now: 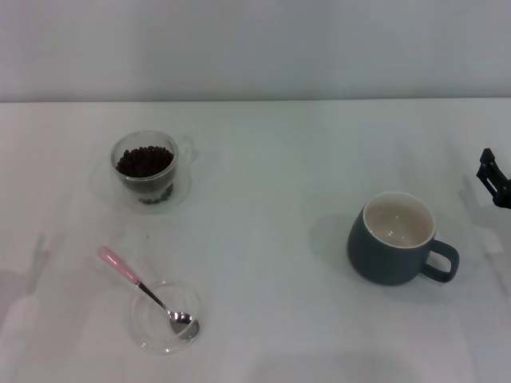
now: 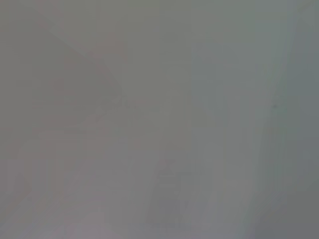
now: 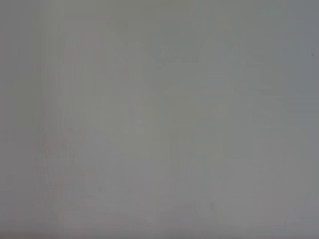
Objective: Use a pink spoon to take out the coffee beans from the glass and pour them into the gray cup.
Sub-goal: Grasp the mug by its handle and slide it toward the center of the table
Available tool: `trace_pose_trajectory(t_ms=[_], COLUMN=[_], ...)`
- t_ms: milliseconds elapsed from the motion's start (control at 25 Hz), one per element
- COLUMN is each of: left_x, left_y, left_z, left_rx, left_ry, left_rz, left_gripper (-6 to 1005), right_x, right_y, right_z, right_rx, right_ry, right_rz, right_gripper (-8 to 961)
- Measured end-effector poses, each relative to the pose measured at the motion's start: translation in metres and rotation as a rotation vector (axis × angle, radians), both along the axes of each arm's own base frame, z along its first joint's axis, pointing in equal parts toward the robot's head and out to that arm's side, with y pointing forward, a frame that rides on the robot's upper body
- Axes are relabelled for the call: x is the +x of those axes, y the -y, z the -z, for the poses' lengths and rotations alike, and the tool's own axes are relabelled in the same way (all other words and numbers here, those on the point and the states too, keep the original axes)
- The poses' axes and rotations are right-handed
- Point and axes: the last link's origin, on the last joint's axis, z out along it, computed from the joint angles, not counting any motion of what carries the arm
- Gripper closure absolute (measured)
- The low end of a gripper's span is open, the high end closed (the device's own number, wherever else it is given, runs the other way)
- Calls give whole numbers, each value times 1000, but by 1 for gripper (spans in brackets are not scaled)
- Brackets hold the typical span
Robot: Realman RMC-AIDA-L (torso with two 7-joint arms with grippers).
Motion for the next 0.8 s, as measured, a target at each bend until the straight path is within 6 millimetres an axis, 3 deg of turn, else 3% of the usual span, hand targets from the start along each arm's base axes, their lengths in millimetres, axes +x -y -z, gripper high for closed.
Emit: trace_pose_trajectory(t_ms=[560, 800], left_x=[0, 4], left_y=[-1, -8], left_z=[0, -2], left_rx=[0, 4], left_ry=[-2, -5], left_rz=[4, 18], left_gripper=[167, 167], right_x=[3, -4], right_y=[8, 32], right_z=[0, 4], right_rx=[4, 18], right_ry=[-85, -134], right_rz=[-1, -65], right_gripper=[101, 102])
